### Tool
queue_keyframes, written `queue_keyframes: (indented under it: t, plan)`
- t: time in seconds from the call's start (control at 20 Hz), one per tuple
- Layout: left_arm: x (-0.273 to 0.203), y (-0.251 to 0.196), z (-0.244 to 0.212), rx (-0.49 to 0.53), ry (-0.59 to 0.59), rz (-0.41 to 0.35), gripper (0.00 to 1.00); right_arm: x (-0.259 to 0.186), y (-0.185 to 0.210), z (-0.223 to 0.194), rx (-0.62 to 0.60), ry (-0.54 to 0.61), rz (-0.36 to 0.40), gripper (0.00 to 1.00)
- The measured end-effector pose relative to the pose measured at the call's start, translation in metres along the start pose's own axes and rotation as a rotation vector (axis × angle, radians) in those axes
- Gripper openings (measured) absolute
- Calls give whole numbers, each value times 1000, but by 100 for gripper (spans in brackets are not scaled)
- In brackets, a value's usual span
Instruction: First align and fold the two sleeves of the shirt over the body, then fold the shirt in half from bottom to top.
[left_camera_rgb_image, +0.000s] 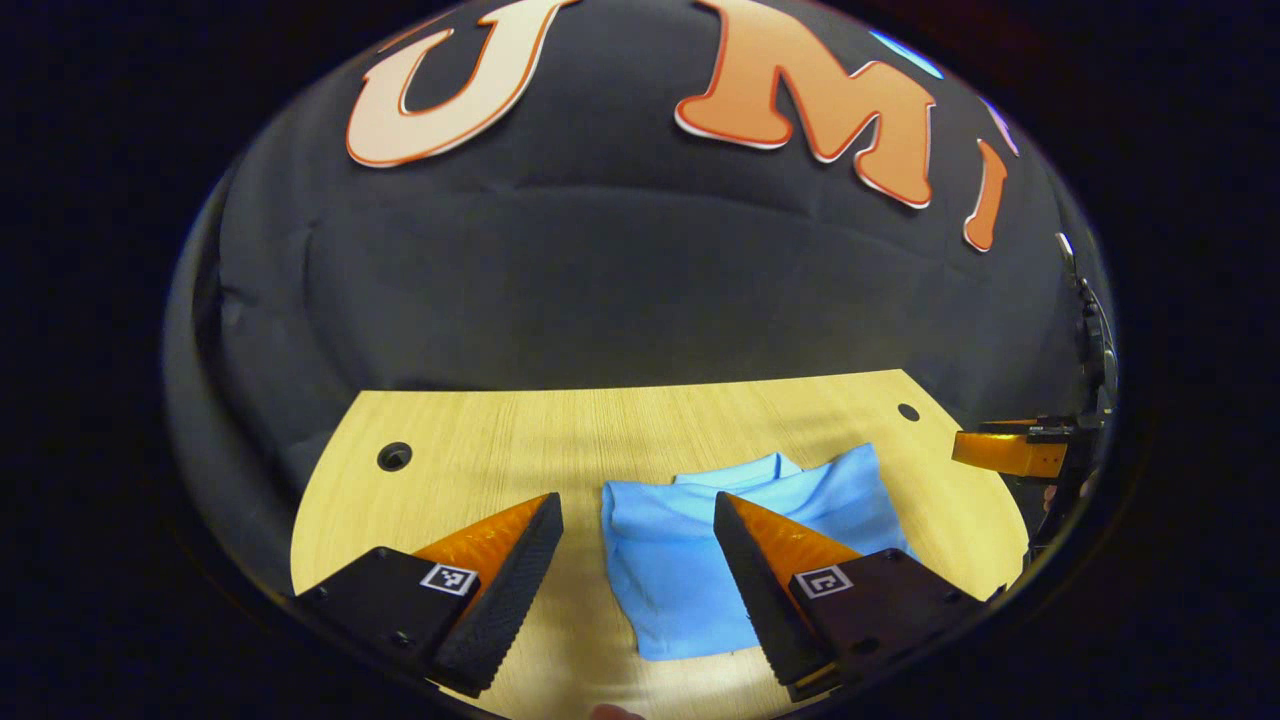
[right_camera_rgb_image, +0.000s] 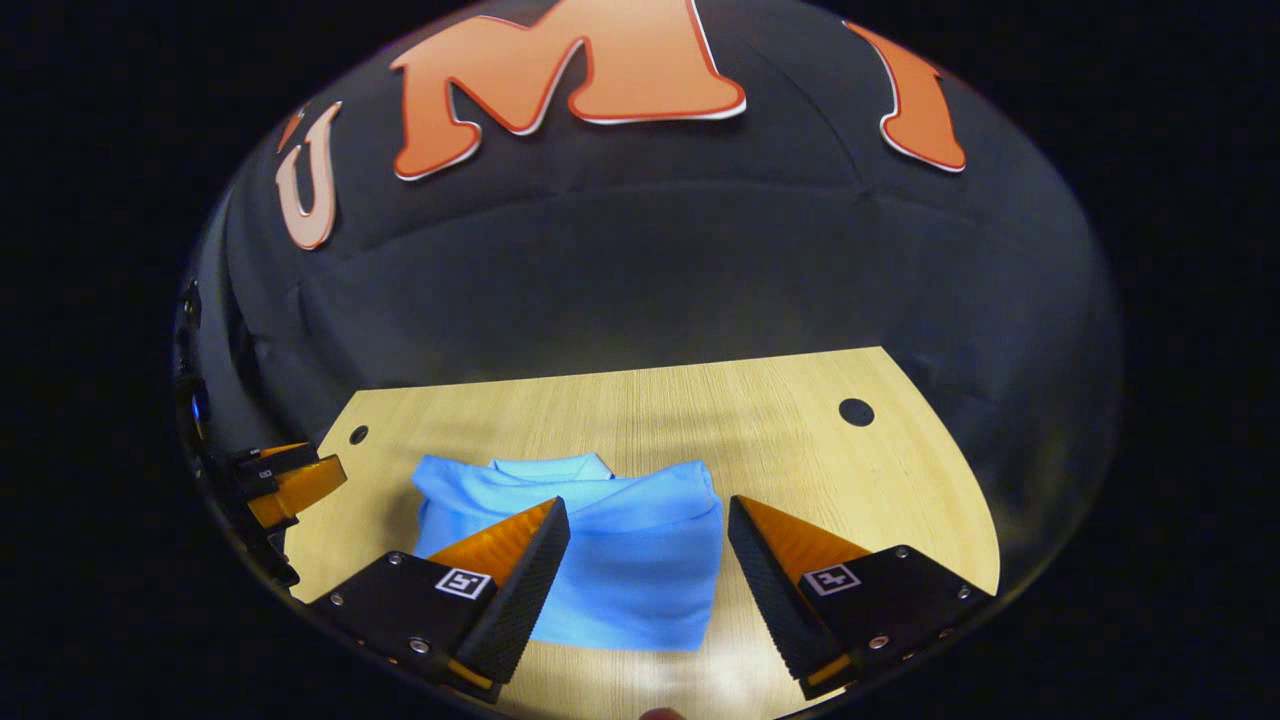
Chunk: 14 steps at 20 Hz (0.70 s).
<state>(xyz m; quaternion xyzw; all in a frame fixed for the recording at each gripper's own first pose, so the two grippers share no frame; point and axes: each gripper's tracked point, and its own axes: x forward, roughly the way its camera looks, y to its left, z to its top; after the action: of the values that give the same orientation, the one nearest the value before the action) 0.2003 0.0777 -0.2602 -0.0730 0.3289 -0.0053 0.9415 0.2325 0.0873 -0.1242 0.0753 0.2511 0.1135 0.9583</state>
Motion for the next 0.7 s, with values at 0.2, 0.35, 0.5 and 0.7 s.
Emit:
queue_keyframes:
  t: [0.2,0.35,0.5,0.7]
  plan:
    - [-51,-25,-3,19,-66,-22,99,-51,0,-14,-31,-38,6,98]
    - [-80,-44,-9,64,-103,-8,99,-85,1,-29,-28,-58,11,98]
    - [-119,-63,-11,93,-161,4,99,-122,4,-39,-46,-107,32,98]
    - [-175,-73,-20,117,-239,35,99,-171,8,-49,-77,-176,63,98]
